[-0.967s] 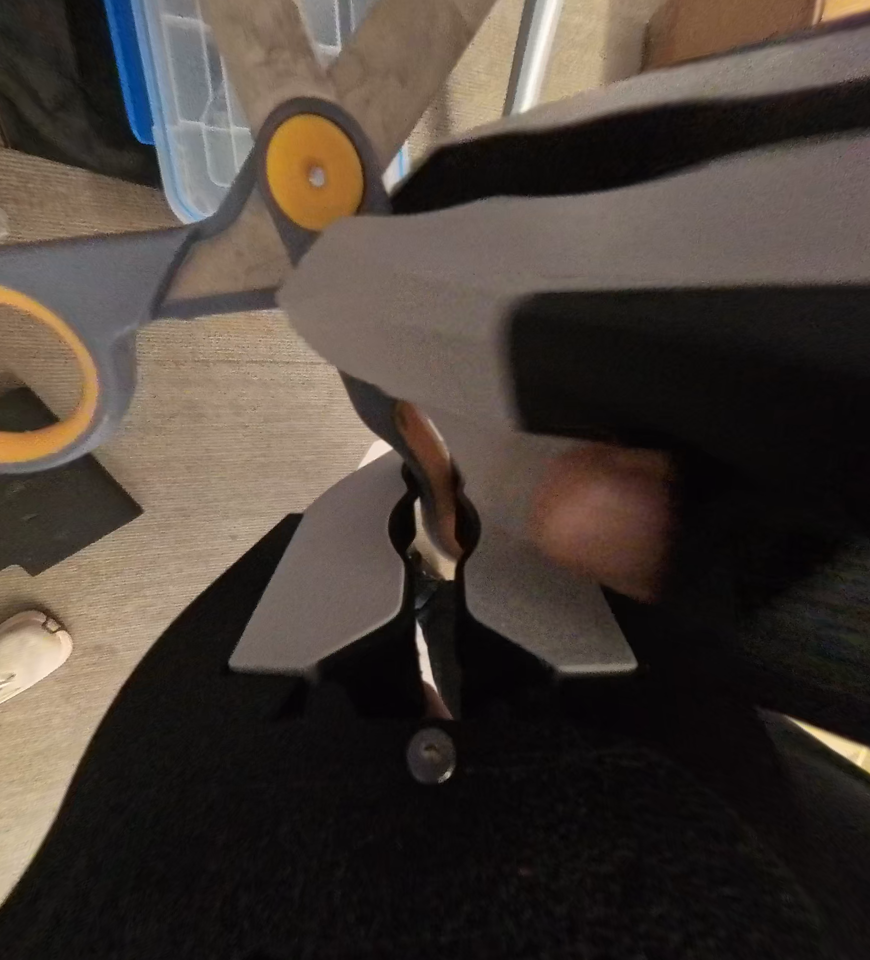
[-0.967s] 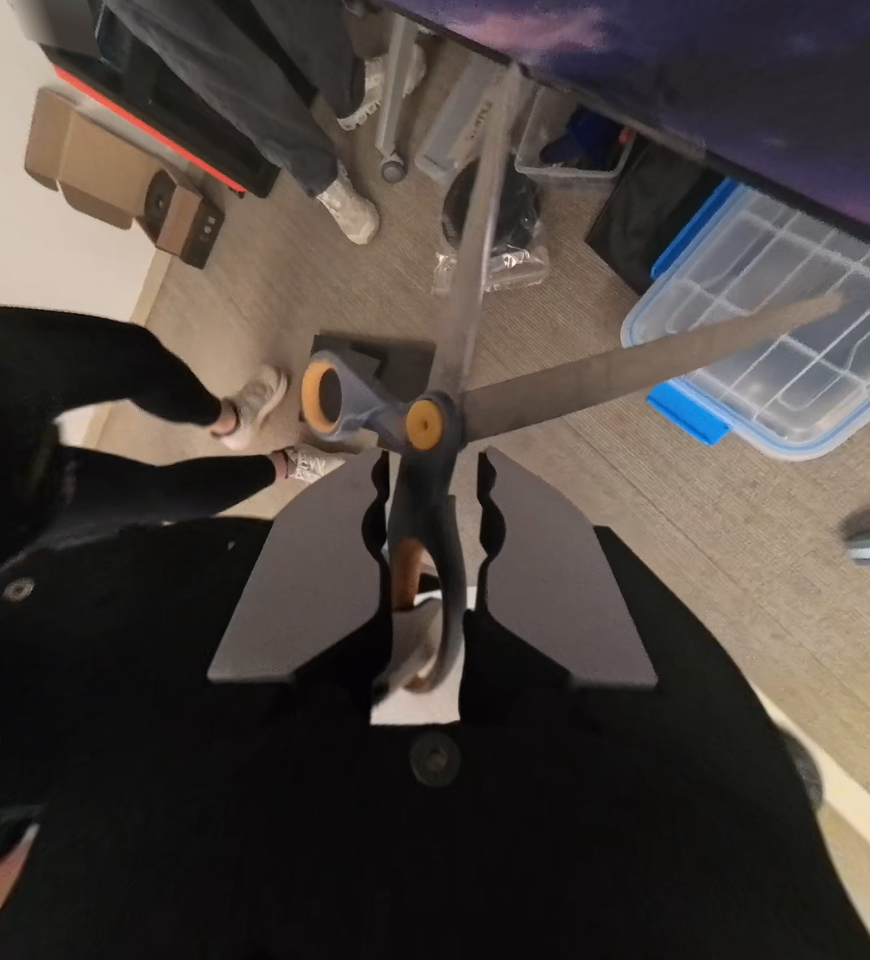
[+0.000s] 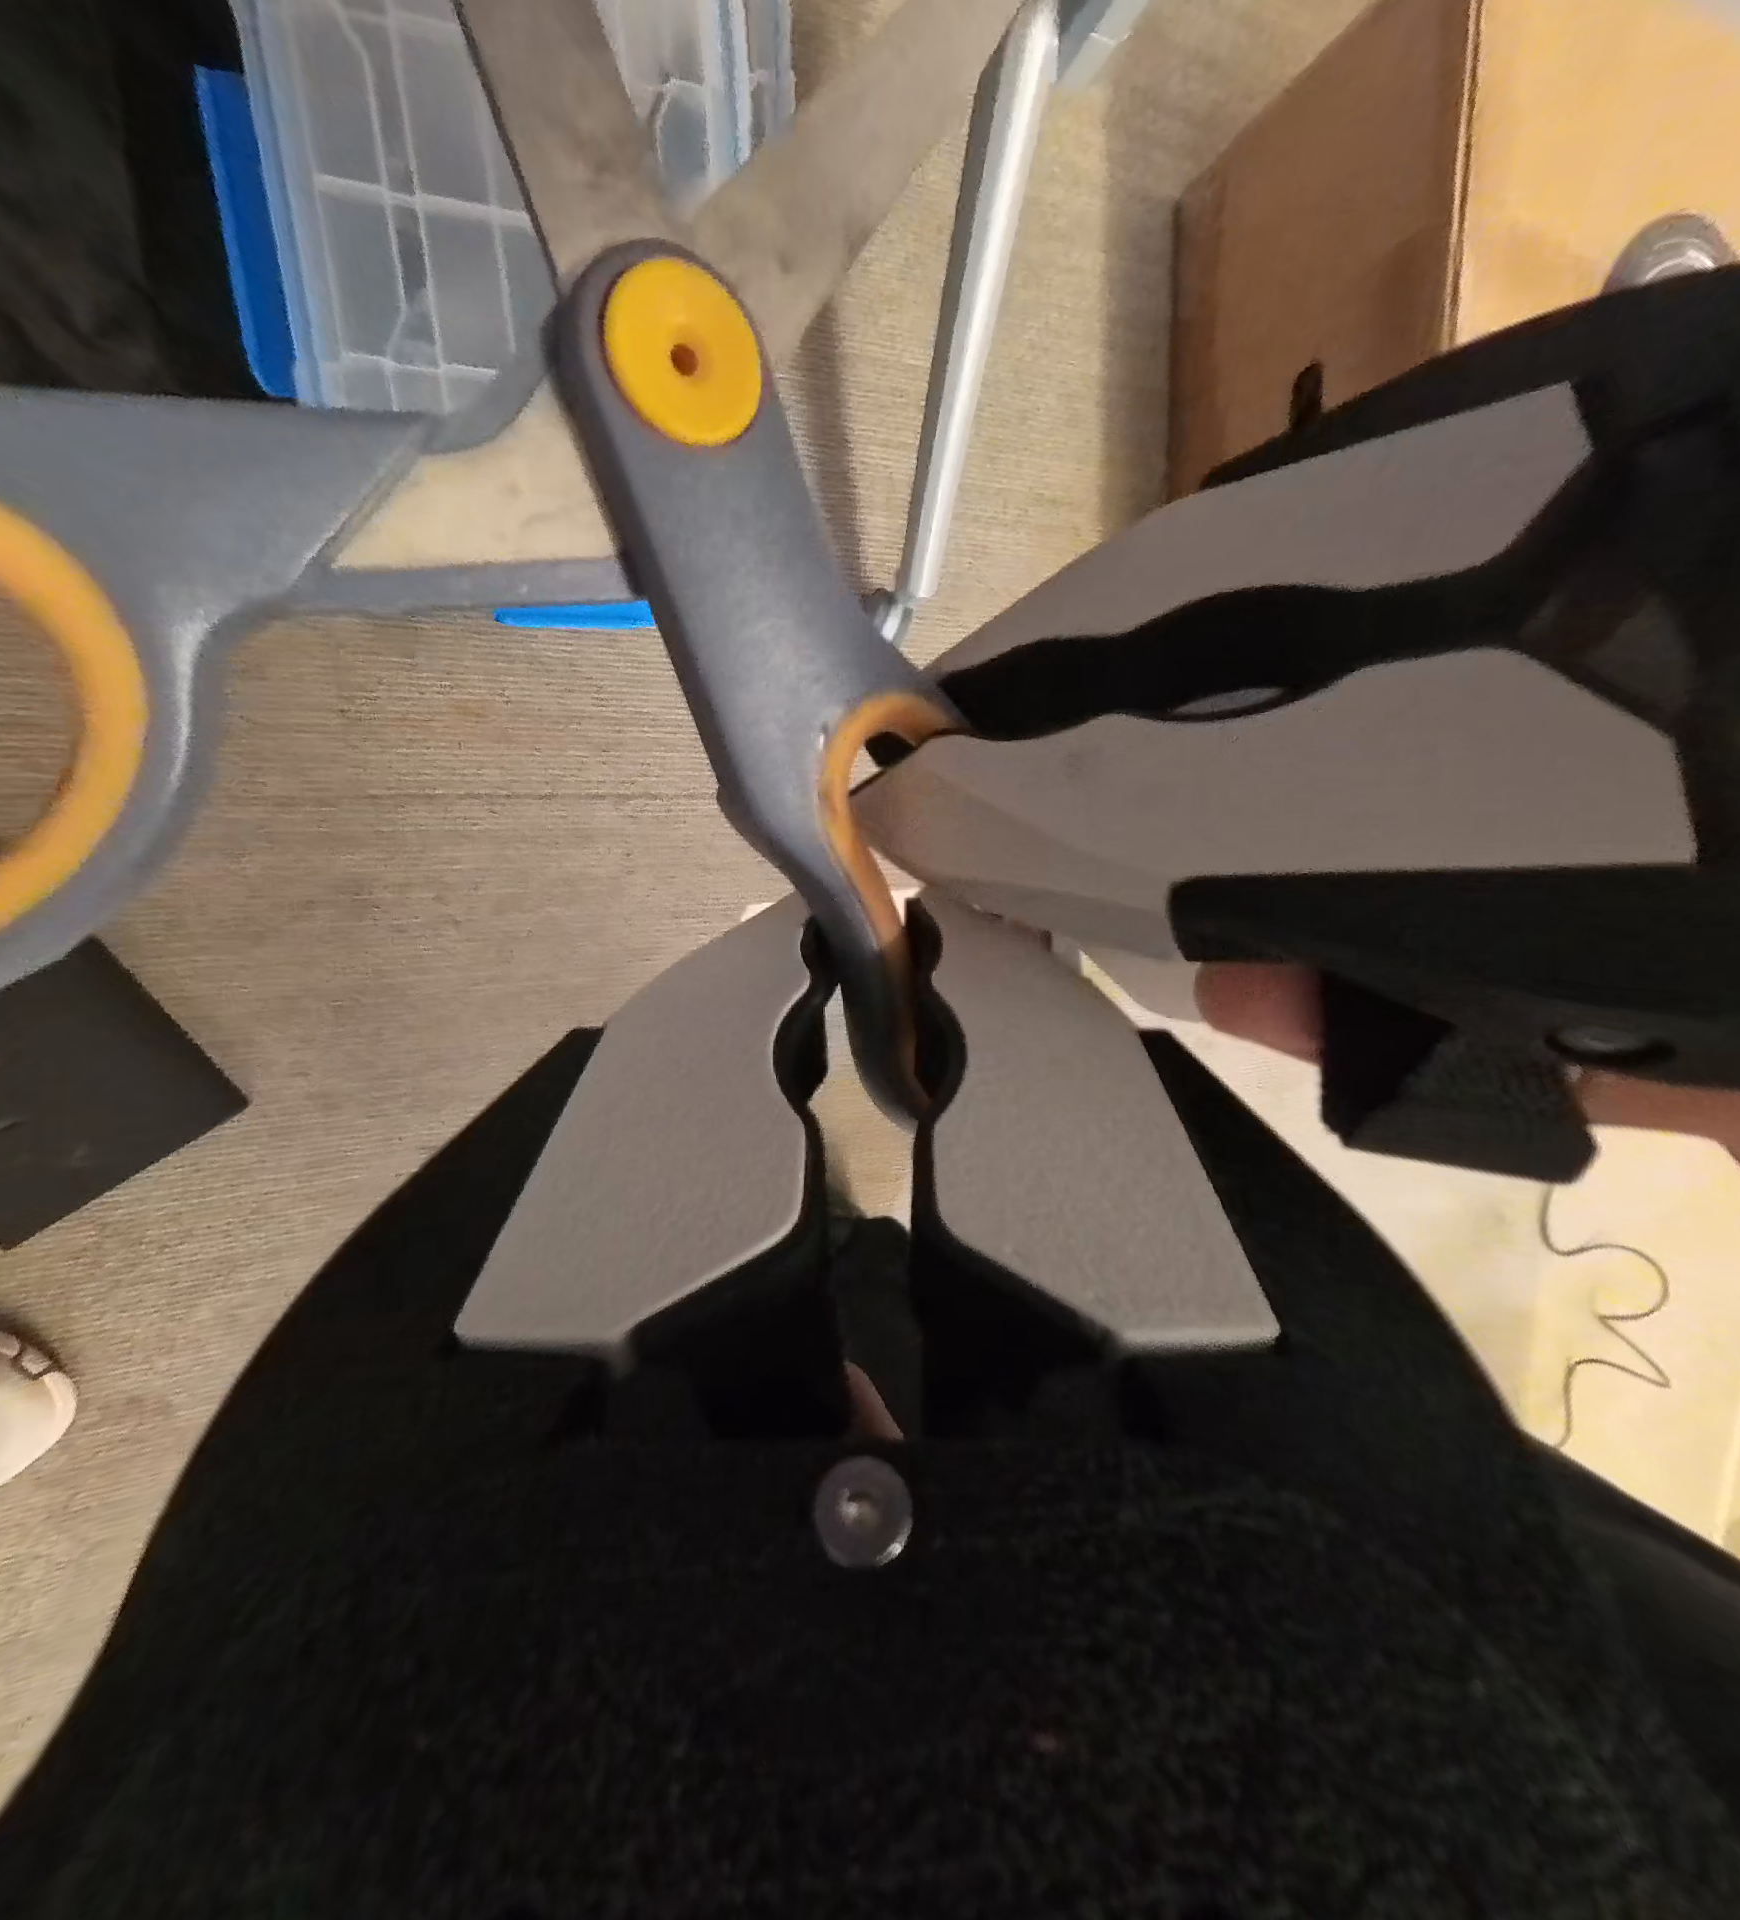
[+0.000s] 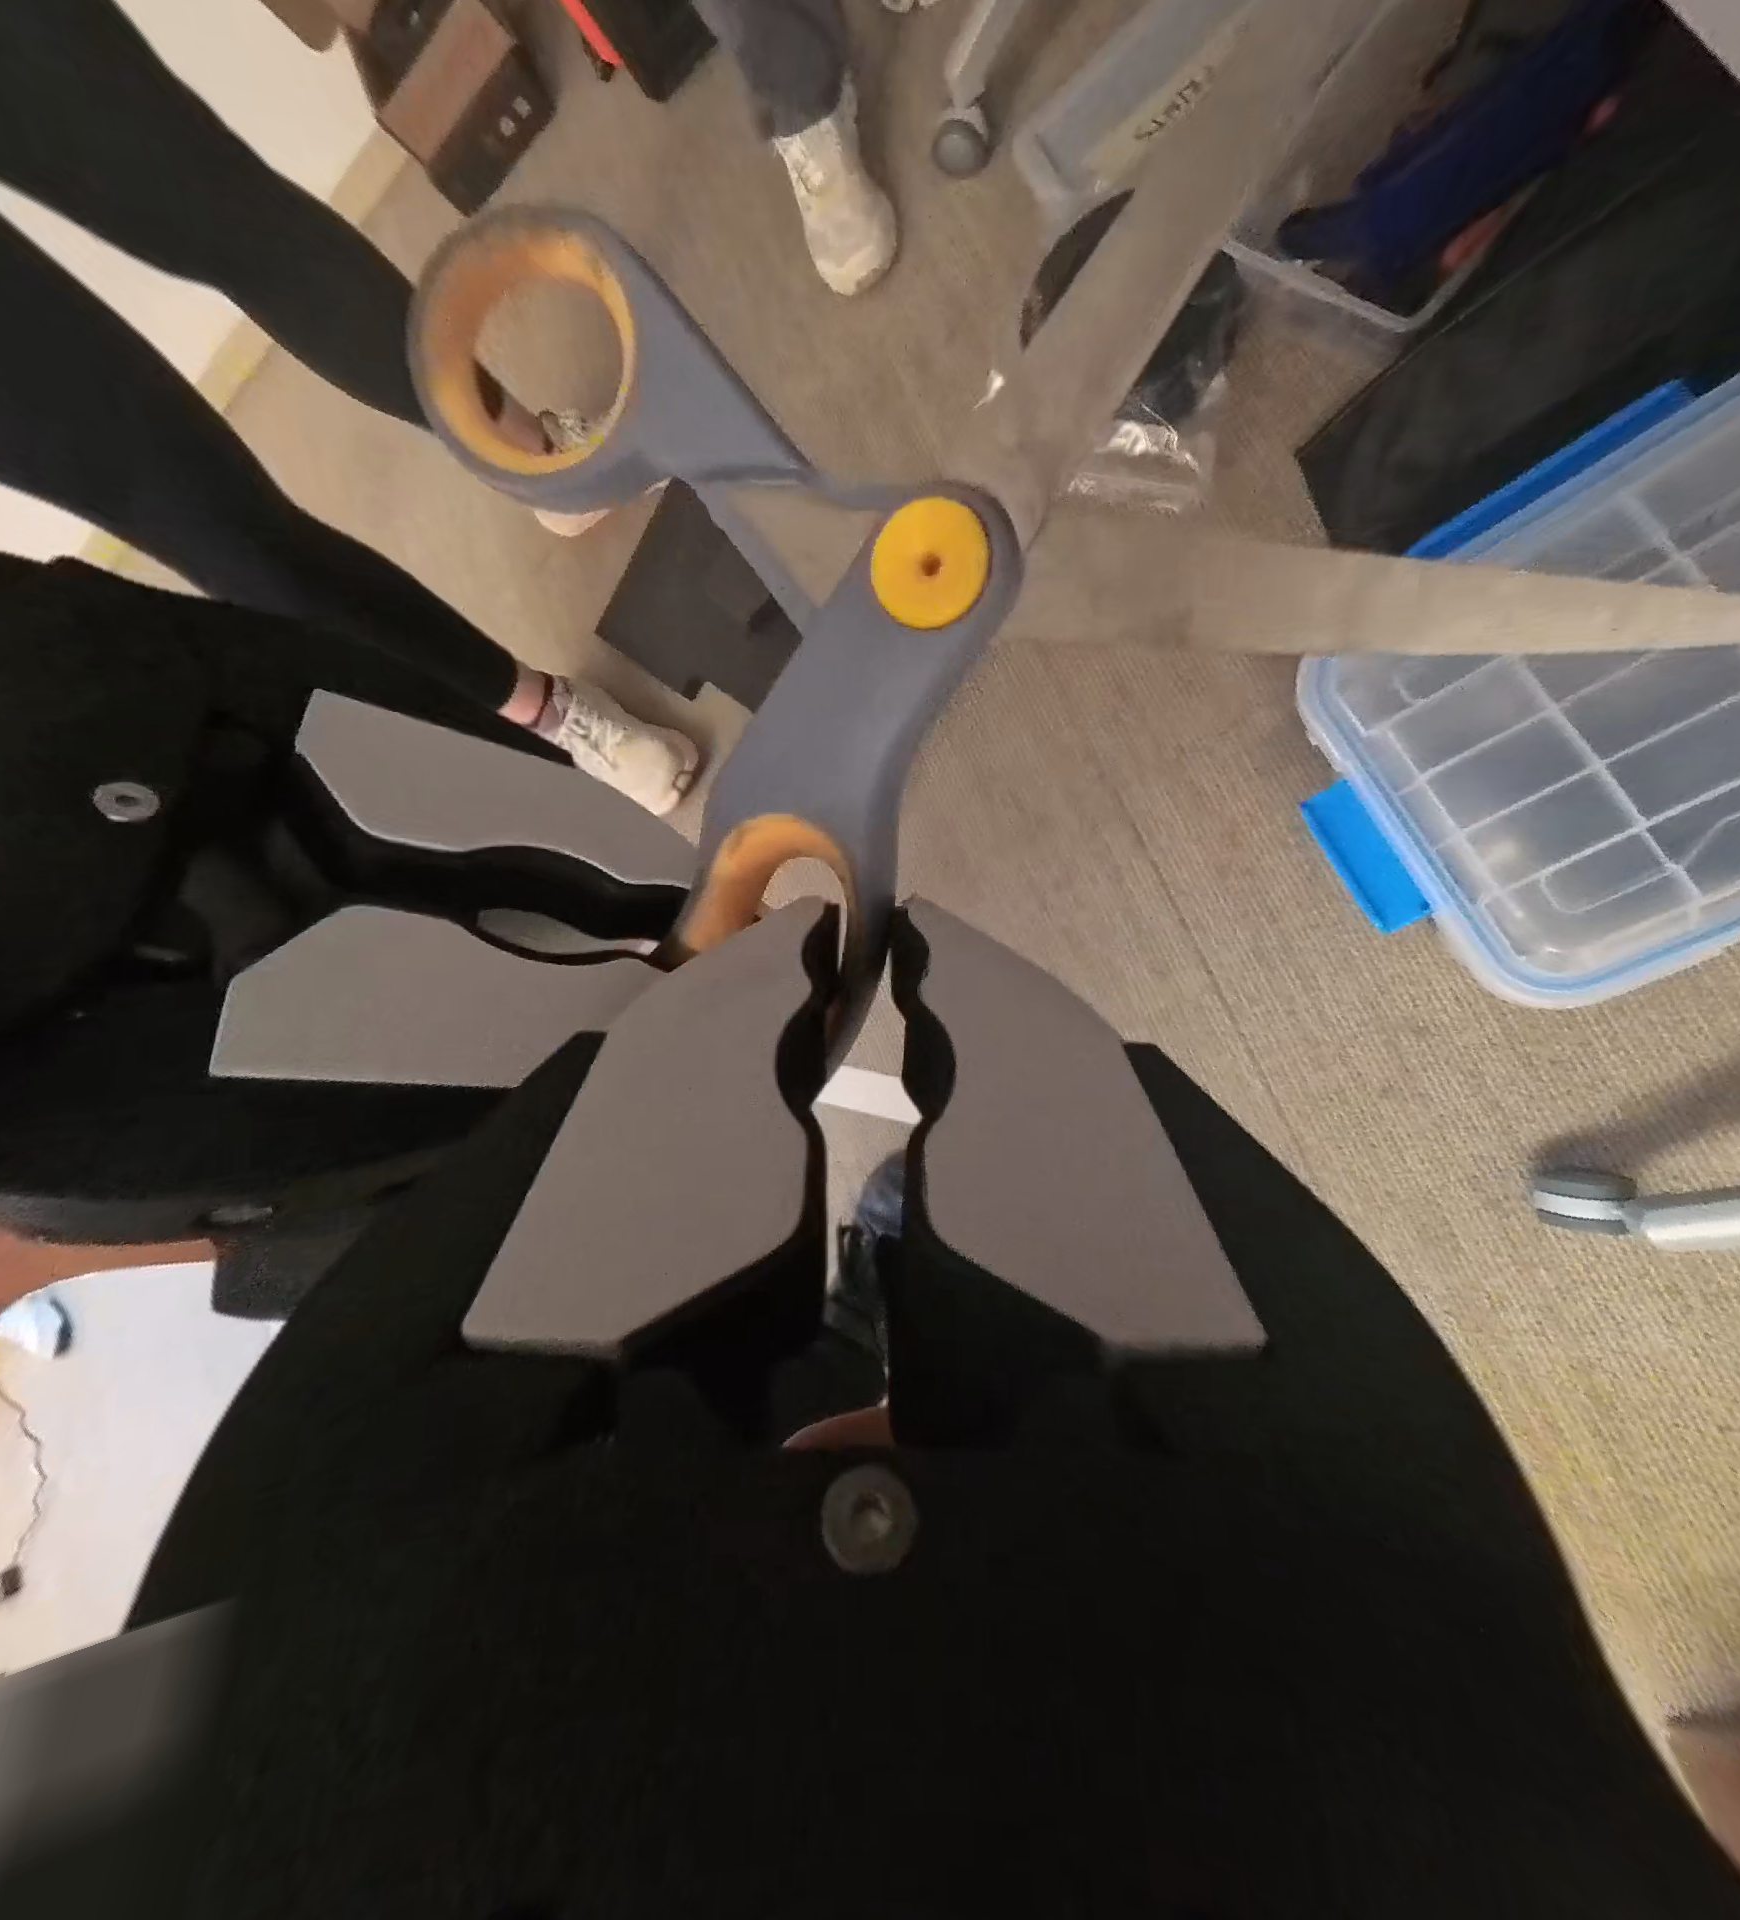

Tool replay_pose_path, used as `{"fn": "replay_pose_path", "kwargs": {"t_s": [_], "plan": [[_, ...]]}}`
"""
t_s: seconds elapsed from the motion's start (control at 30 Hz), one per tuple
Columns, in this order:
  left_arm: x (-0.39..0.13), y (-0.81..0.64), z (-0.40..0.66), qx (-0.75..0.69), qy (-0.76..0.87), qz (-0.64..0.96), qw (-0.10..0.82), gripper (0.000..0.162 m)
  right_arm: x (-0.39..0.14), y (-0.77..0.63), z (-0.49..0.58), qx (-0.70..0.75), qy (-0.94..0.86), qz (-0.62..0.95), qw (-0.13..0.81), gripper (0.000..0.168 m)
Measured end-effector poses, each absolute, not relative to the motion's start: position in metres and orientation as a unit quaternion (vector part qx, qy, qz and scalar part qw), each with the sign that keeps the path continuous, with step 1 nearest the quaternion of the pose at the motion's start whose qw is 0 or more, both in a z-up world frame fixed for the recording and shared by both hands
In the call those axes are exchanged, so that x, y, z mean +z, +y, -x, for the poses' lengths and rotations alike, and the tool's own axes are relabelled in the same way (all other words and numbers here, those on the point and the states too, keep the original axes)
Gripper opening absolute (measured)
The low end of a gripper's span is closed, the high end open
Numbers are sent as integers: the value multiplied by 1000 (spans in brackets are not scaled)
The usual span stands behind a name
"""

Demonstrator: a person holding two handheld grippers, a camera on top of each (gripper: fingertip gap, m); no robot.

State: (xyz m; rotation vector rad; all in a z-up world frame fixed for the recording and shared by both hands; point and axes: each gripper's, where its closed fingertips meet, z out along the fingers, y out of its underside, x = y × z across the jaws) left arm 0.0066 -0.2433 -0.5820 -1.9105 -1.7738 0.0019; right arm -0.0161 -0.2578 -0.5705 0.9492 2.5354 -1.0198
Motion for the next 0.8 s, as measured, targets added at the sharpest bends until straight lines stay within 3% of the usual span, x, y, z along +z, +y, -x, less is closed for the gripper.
{"fn": "replay_pose_path", "kwargs": {"t_s": [0.13, 0.23, 0.3, 0.5, 0.8], "plan": [[-574, -240, -7, 9, -638, 712, 292, 16, -568, -257, 17, -363, 856, -351, 107, 6], [-565, -246, -12, 28, -624, 712, 321, 38, -565, -254, 19, -374, 846, -366, 104, 6], [-555, -252, -12, 19, -631, 686, 361, 42, -565, -251, 21, -373, 849, -362, 91, 6], [-541, -263, 23, -135, -712, 484, 491, 33, -562, -246, 24, -381, 844, -369, 77, 6], [-545, -253, 51, -185, -737, 400, 512, 22, -563, -246, 24, -382, 843, -372, 70, 6]]}}
